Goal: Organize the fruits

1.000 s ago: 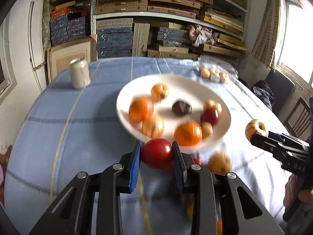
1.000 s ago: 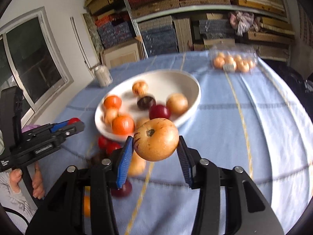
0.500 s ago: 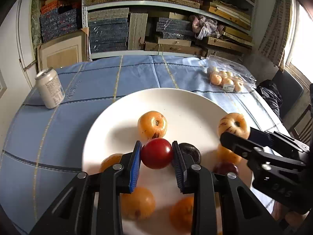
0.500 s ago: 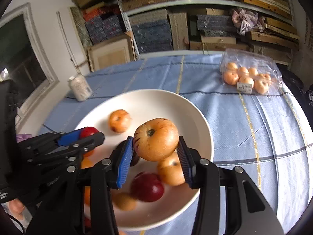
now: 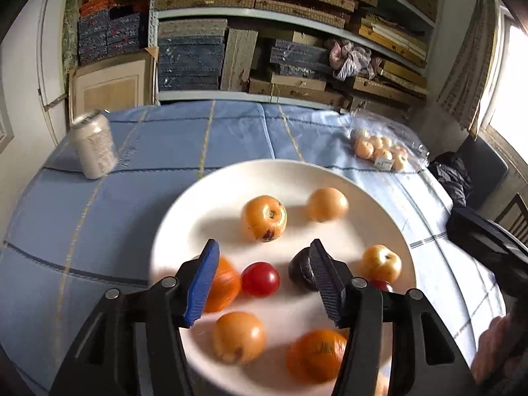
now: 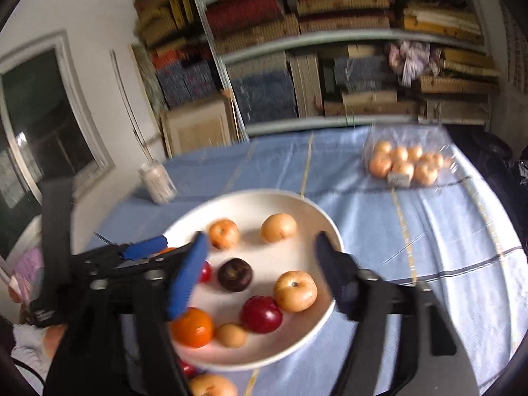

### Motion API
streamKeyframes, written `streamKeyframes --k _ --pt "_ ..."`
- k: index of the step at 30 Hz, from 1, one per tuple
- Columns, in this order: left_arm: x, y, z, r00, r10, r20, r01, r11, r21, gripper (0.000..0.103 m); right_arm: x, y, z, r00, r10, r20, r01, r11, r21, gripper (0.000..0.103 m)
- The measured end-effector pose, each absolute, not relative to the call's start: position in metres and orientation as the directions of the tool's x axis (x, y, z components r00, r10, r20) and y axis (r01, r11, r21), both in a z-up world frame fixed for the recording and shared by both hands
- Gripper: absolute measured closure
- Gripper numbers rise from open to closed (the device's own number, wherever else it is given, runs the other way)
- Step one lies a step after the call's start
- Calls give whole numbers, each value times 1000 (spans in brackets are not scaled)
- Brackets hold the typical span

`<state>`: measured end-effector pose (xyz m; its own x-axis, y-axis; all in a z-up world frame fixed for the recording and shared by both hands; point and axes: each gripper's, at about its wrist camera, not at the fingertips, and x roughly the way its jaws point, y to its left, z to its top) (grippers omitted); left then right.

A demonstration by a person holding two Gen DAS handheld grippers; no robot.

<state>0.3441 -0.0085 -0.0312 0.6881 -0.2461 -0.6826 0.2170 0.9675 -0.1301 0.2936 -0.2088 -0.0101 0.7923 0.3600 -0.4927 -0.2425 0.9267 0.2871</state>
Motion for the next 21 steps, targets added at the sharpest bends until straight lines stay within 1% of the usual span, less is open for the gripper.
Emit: streamKeyframes --k 1,2,5,8,12,15,18,21 --pt "335 -2 -25 699 -239 -674 210 969 -126 40 278 -214 -5 807 369 -461 -251 921 298 26" --pt "328 2 -21 707 -234 -667 204 971 -125 35 267 -217 -2 813 375 -446 -257 918 303 26" --pt "297 19 -12 729 -223 -648 184 975 -129 28 230 -229 -4 830 379 -409 -255 910 326 21" --pt "261 33 -14 733 -215 -645 171 977 -131 27 196 -242 -18 841 380 -385 -242 901 361 19" --pt "208 40 -29 722 -229 -653 174 973 -150 27 156 -246 -43 832 369 -414 -228 909 350 19" --pt "179 38 -46 705 -246 -666 182 969 -166 27 135 -238 -57 812 382 -441 -250 911 329 19" --pt "163 29 -61 696 -230 -681 194 972 -130 27 126 -226 -62 800 383 -461 -279 919 280 19" --pt "154 20 -64 709 -201 -676 201 976 -80 27 124 -213 -62 802 373 -466 -296 926 234 18"
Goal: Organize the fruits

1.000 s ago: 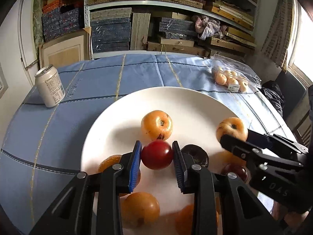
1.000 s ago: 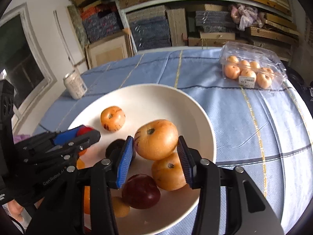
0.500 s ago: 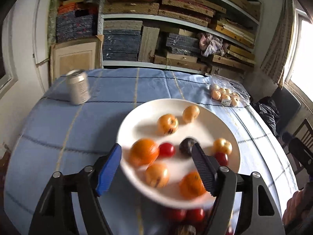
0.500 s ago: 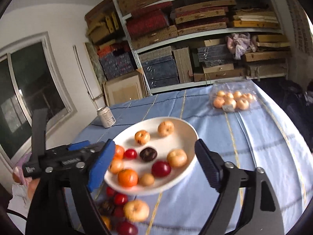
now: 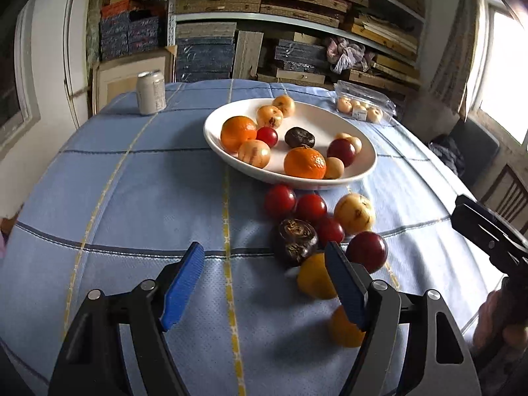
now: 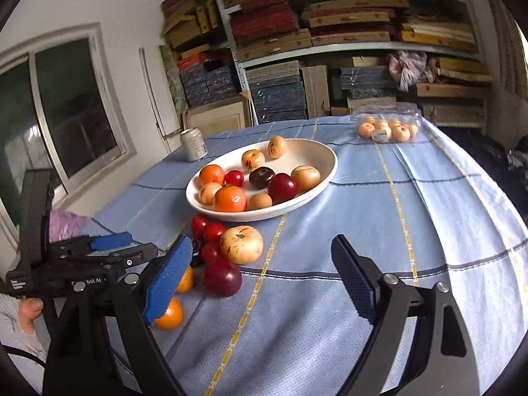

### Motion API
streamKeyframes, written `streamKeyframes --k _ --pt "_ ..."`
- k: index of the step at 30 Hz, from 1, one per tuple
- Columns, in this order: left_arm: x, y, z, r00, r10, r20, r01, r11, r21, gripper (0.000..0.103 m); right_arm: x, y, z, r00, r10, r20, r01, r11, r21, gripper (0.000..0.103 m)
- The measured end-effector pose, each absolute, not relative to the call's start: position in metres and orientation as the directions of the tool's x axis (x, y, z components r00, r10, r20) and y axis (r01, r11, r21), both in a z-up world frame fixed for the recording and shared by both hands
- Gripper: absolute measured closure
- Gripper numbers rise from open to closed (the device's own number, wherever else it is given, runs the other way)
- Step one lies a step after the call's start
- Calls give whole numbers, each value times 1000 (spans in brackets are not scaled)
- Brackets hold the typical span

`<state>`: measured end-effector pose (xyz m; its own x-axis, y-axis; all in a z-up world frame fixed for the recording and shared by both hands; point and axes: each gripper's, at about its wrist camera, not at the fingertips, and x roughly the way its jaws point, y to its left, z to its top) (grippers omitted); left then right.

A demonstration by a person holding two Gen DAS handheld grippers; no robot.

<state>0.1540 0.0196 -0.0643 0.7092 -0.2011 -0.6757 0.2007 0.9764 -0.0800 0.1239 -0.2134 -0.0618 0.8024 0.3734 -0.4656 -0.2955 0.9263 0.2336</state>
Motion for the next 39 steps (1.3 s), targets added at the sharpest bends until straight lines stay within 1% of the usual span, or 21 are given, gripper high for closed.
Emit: streamKeyframes --k 1,8,9,11,14,21,39 --pt "153 18 -64 713 -198 -672 204 976 -71 27 124 -211 -63 800 368 -474 -296 929 222 16" --pt "154 5 -70 724 -123 -679 167 986 -1 26 128 -210 -68 781 368 -505 -287 929 233 10" --pt "155 5 -70 725 -116 -679 162 987 3 25 129 -210 -69 777 370 -509 -286 928 238 10" --pt "156 6 -70 731 -99 -675 146 989 14 19 131 -210 -70 771 373 -516 -286 927 242 9" --pt "157 11 -70 739 -80 -669 124 992 17 17 133 -209 -72 764 372 -527 -284 927 243 9" --pt "162 18 -77 720 -83 -689 118 993 3 17 137 -209 -75 750 372 -546 -279 928 249 8" --pt "161 19 -79 718 -98 -689 128 992 -7 16 141 -209 -79 739 370 -563 -271 929 254 8"
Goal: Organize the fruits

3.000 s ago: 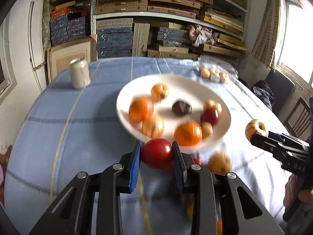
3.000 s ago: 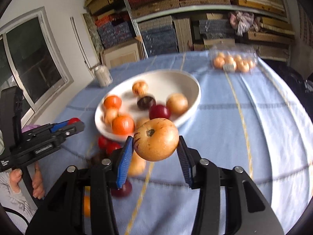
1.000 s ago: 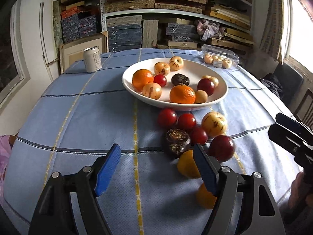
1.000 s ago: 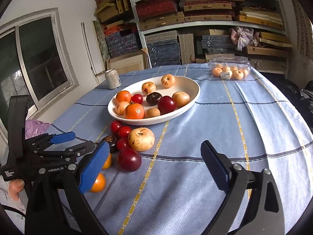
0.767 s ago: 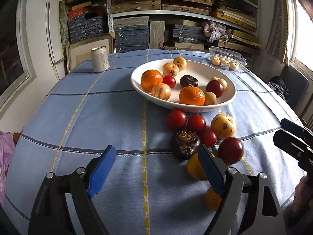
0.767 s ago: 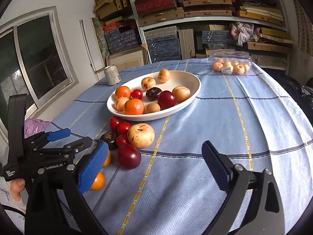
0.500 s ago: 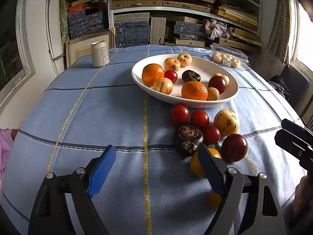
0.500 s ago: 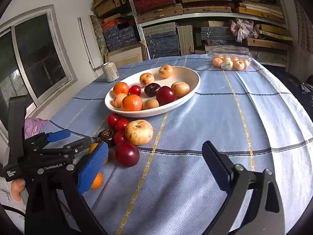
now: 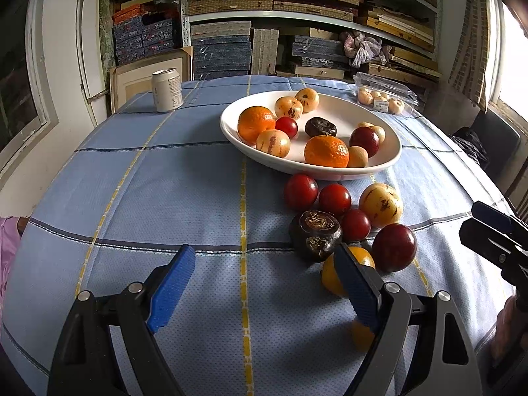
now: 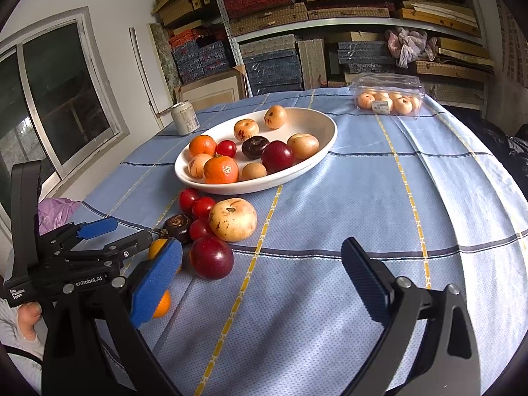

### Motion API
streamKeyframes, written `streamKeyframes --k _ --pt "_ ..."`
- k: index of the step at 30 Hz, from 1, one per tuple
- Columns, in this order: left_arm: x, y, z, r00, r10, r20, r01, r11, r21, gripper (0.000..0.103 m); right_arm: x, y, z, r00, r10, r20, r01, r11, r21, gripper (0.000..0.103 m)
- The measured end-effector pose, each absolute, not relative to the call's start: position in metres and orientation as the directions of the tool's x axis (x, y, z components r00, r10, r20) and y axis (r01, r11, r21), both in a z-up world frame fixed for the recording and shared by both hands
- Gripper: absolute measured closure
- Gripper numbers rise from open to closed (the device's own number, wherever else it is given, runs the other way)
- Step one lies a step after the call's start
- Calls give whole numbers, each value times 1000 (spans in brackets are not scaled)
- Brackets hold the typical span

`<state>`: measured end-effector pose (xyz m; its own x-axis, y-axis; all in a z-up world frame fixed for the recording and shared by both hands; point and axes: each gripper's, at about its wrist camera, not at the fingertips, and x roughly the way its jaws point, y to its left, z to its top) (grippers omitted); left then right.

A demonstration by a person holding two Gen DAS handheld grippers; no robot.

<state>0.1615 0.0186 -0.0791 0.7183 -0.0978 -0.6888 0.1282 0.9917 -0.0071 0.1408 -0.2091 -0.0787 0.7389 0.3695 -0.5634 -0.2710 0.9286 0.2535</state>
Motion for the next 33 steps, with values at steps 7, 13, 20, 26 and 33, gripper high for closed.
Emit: streamKeyframes --k 7,13,20,26,33 --pt "161 18 -79 711 -123 -692 142 989 -29 16 141 -209 -83 732 373 -570 -273 927 257 8" --pt "155 7 -77 702 -193 -685 218 975 -51 16 140 -208 -81 732 379 -566 -278 925 260 8" --pt "147 -10 -74 697 -264 -667 308 950 -54 16 141 -218 -79 740 373 -560 -248 925 288 8" --pt "143 -19 -80 671 -270 -691 344 939 -32 16 144 -226 -80 734 380 -563 -230 919 321 8" --pt "156 -15 -89 631 -280 -724 327 942 -79 17 143 -227 -79 736 387 -555 -235 916 326 8"
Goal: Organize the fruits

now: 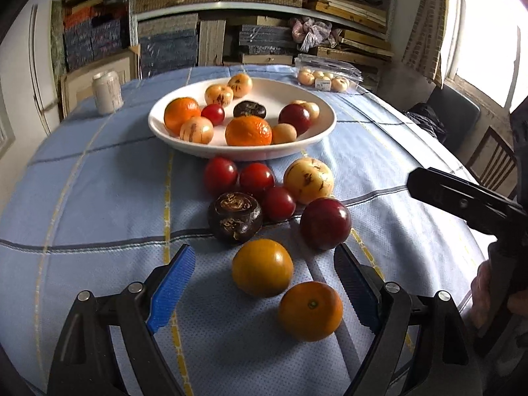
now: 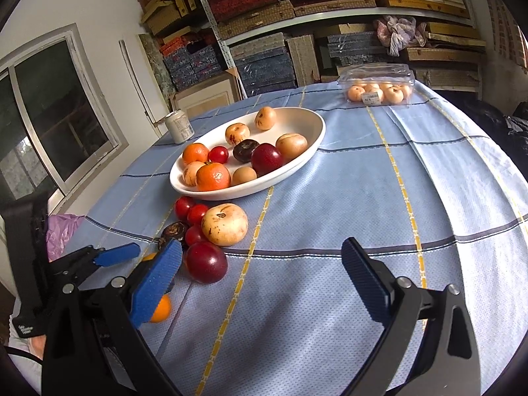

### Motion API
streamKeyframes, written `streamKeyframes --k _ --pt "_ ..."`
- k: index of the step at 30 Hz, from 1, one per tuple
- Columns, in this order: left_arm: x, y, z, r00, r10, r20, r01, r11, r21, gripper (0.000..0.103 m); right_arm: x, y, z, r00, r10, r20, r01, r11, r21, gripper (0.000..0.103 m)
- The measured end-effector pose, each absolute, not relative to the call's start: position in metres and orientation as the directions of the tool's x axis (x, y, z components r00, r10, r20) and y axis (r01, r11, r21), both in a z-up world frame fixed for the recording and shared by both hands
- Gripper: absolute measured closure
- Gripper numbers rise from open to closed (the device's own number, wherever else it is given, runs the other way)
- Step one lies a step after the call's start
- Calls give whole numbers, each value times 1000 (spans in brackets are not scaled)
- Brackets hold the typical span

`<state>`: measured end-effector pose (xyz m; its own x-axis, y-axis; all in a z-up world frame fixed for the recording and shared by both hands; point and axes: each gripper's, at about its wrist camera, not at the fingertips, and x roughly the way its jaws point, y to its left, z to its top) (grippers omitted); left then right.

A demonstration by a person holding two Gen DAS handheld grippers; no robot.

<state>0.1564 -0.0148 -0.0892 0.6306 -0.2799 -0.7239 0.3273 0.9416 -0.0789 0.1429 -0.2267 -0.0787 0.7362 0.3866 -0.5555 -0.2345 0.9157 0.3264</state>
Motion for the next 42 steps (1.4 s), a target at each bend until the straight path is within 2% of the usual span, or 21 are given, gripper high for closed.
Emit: streamKeyframes --k 2,4,9,20,26,30,33,36,38,42 --pt "159 -13 -91 619 -285 -732 323 942 -93 25 143 -227 -78 737 388 -553 -235 915 329 8" --pt "159 -12 -92 610 -296 -735 325 939 -109 28 143 -227 -78 737 390 -552 -233 913 334 7" --pt "157 -5 -91 612 -298 -733 309 943 -125 29 143 -227 -79 730 394 -558 -233 911 339 7" --pt "172 12 -97 559 -356 -749 265 933 -245 30 144 -226 -82 720 394 -571 -227 912 343 7" --pt "168 5 -96 543 -375 -751 303 922 -241 31 145 -227 -83 718 396 -573 -225 910 347 7" --pt "169 10 -95 582 -320 -747 261 944 -201 31 145 -228 -84 719 398 -570 -225 909 350 7" --pt "169 16 -94 590 -308 -746 241 949 -202 42 145 -228 -84 717 400 -571 -229 909 350 7" --pt "165 14 -92 620 -255 -742 230 963 -139 54 146 -227 -84 714 401 -574 -229 909 349 7" --pt "164 14 -92 631 -222 -743 217 970 -105 55 146 -227 -85 712 400 -577 -228 909 349 7" --pt "166 22 -93 608 -249 -754 215 966 -146 55 147 -227 -86 708 401 -581 -227 909 350 7"
